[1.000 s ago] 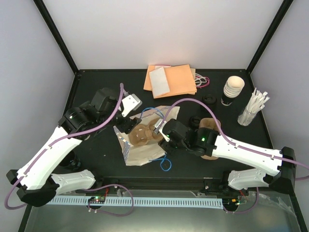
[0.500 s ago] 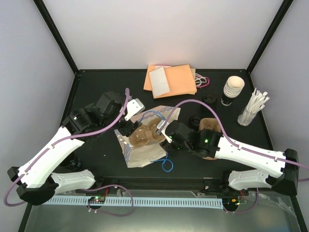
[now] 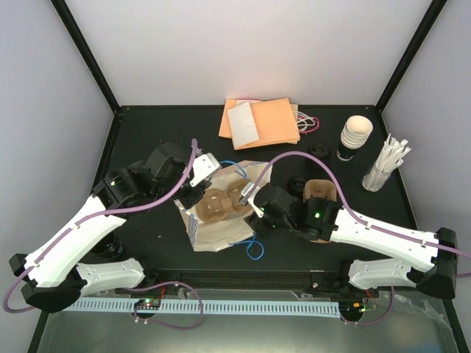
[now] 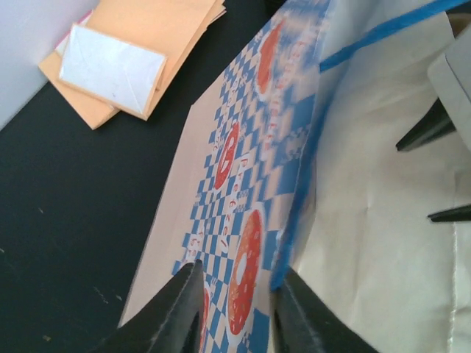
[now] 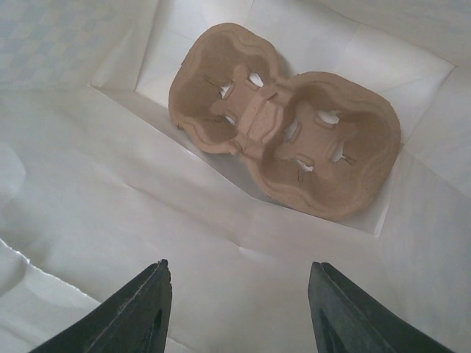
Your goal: Pack the takeout coffee
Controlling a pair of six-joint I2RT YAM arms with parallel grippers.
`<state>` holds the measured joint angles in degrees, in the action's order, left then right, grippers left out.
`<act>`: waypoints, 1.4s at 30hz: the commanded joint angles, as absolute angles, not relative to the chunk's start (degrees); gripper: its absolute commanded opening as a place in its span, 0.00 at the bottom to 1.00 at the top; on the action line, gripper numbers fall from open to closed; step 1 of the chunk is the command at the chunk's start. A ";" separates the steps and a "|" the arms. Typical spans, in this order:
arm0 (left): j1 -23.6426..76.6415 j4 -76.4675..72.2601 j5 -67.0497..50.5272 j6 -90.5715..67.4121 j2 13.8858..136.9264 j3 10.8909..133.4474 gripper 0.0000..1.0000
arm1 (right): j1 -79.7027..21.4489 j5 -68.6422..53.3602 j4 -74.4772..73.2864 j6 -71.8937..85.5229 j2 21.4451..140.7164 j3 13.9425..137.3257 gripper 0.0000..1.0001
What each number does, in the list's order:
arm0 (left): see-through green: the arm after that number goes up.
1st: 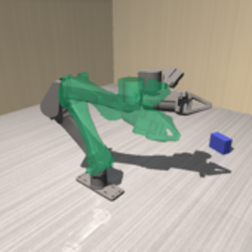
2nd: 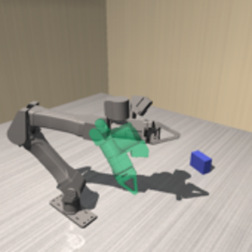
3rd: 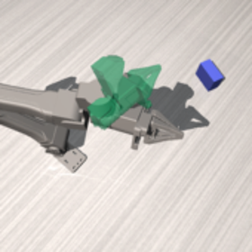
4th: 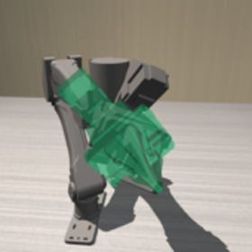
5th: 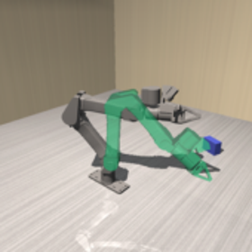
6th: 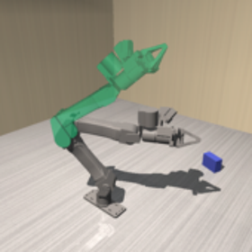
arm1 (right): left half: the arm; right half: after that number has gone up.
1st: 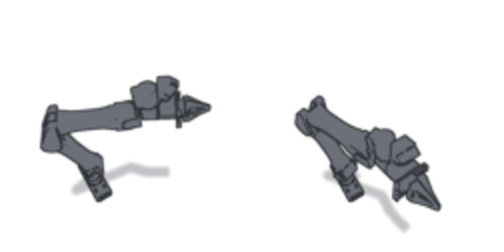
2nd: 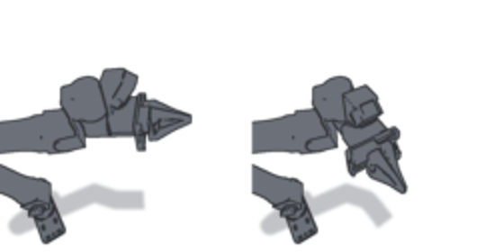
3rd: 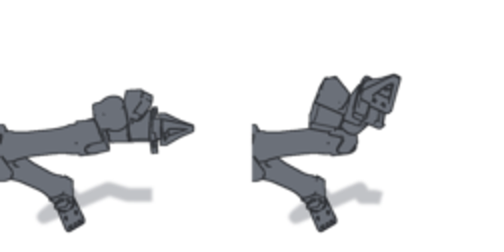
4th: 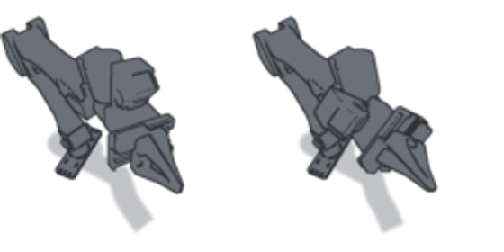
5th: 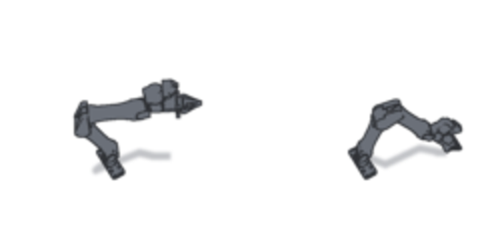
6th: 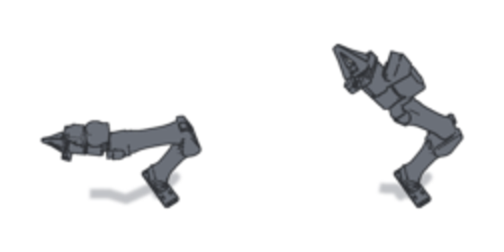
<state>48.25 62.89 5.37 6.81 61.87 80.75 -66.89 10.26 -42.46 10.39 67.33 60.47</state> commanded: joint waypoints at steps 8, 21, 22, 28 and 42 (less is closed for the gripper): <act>53.18 58.96 7.16 7.68 60.90 79.71 0.01 | -68.27 9.07 -43.41 12.60 63.76 56.13 0.54; 53.83 56.95 9.72 6.20 58.79 78.59 0.02 | -68.91 11.94 -43.33 13.23 61.96 58.50 0.61; 53.86 57.15 10.12 5.94 58.94 78.54 0.01 | -68.91 12.17 -43.26 13.38 61.89 59.50 0.61; 53.87 56.51 9.04 5.71 58.12 78.40 0.02 | -68.90 12.21 -42.12 13.78 61.44 63.27 0.61; 53.87 52.95 5.23 4.83 57.56 76.42 0.02 | -69.18 12.36 -37.68 12.45 71.89 64.05 0.22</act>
<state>53.39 56.60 6.52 5.93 58.37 76.31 -68.51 11.44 -40.86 13.30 70.65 63.94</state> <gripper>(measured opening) 0.016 0.295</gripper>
